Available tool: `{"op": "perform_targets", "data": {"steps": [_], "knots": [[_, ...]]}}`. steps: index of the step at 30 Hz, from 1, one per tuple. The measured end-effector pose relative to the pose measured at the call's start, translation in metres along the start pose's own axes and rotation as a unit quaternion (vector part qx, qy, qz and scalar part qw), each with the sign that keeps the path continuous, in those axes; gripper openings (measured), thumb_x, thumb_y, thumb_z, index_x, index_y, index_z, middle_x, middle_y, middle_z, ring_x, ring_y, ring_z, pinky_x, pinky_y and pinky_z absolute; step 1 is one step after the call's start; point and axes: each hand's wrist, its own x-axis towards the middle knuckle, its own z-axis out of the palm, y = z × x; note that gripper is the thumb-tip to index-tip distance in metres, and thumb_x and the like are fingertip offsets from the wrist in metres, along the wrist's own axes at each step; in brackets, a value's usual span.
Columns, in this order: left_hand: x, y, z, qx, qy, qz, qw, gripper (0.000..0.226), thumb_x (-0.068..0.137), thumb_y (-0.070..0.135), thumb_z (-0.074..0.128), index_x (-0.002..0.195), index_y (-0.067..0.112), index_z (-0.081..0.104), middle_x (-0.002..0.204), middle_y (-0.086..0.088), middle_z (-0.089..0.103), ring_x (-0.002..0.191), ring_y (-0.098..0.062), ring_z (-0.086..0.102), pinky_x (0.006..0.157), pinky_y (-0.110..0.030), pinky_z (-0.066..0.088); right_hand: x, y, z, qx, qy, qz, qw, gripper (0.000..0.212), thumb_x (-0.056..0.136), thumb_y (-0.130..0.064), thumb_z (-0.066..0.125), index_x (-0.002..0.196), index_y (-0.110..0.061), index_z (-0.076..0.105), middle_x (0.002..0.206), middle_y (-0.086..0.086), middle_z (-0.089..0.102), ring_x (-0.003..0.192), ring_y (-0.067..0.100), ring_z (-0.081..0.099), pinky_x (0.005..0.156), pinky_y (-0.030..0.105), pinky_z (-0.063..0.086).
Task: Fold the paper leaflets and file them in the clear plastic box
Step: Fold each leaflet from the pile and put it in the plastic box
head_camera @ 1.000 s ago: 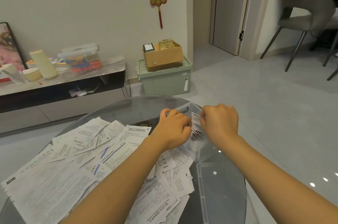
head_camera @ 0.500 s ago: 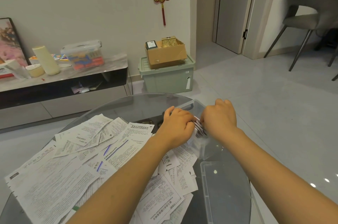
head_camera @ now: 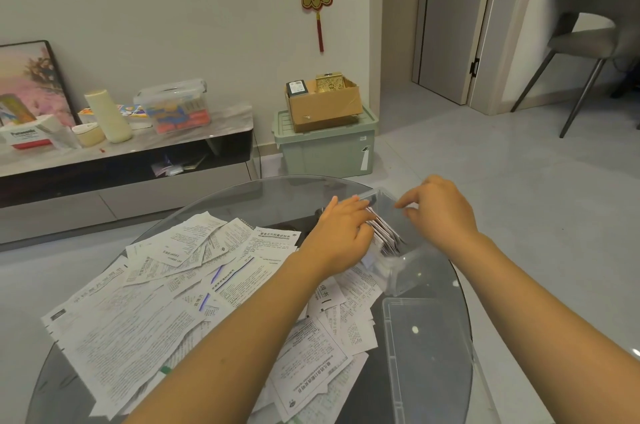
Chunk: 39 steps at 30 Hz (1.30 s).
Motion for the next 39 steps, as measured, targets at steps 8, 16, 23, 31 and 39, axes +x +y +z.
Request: {"op": "perform_targets", "data": {"steps": [8,16,23,31,39], "knots": [[-0.051,0.018,-0.028,0.012,0.071,-0.06,0.996,0.04,0.1,0.015,0.029,0.131,0.014,0.054,0.146,-0.001,0.042,0.139,-0.013,0.027,0.119,-0.034,0.002,-0.041,-0.026,-0.004,0.093,0.044,-0.105,0.989,0.02,0.088,-0.027,0.063,0.106,-0.025,0.07,0.093,-0.007,0.045,0.096,0.011,0.042,0.075,0.024,0.035],[-0.14,0.022,-0.037,0.017,0.106,-0.151,0.983,0.038,0.101,0.026,0.031,0.129,0.018,0.055,0.14,0.002,0.047,0.133,-0.013,0.034,0.115,-0.035,0.018,-0.088,-0.065,0.01,0.111,-0.031,-0.183,0.976,0.023,0.085,-0.036,0.065,0.107,-0.03,0.068,0.094,-0.008,0.051,0.088,0.008,0.048,0.076,0.024,0.042],[-0.201,0.012,-0.032,0.045,0.071,-0.23,0.97,0.039,0.099,0.036,0.036,0.133,0.02,0.05,0.138,0.004,0.049,0.128,-0.014,0.041,0.11,-0.037,0.029,-0.117,-0.086,0.032,0.099,-0.105,-0.227,0.963,0.023,0.082,-0.039,0.067,0.105,-0.033,0.068,0.092,-0.011,0.053,0.079,0.003,0.047,0.07,0.017,0.038],[-0.233,0.002,-0.03,0.164,-0.045,-0.329,0.929,0.055,0.091,0.043,0.047,0.139,0.019,0.033,0.139,-0.009,0.033,0.126,-0.026,0.034,0.101,-0.038,0.037,-0.138,-0.1,0.044,0.094,-0.169,-0.245,0.95,0.025,0.082,-0.037,0.068,0.107,-0.03,0.068,0.097,-0.009,0.056,0.088,0.006,0.052,0.079,0.024,0.046],[-0.236,-0.002,-0.025,0.146,-0.087,-0.353,0.92,0.054,0.087,0.037,0.056,0.132,0.015,0.034,0.129,-0.009,0.036,0.117,-0.024,0.039,0.086,-0.032,0.042,-0.144,-0.106,0.048,0.082,-0.202,-0.257,0.942,0.025,0.083,-0.037,0.068,0.106,-0.029,0.067,0.099,-0.01,0.054,0.09,0.005,0.05,0.082,0.024,0.044]]}}
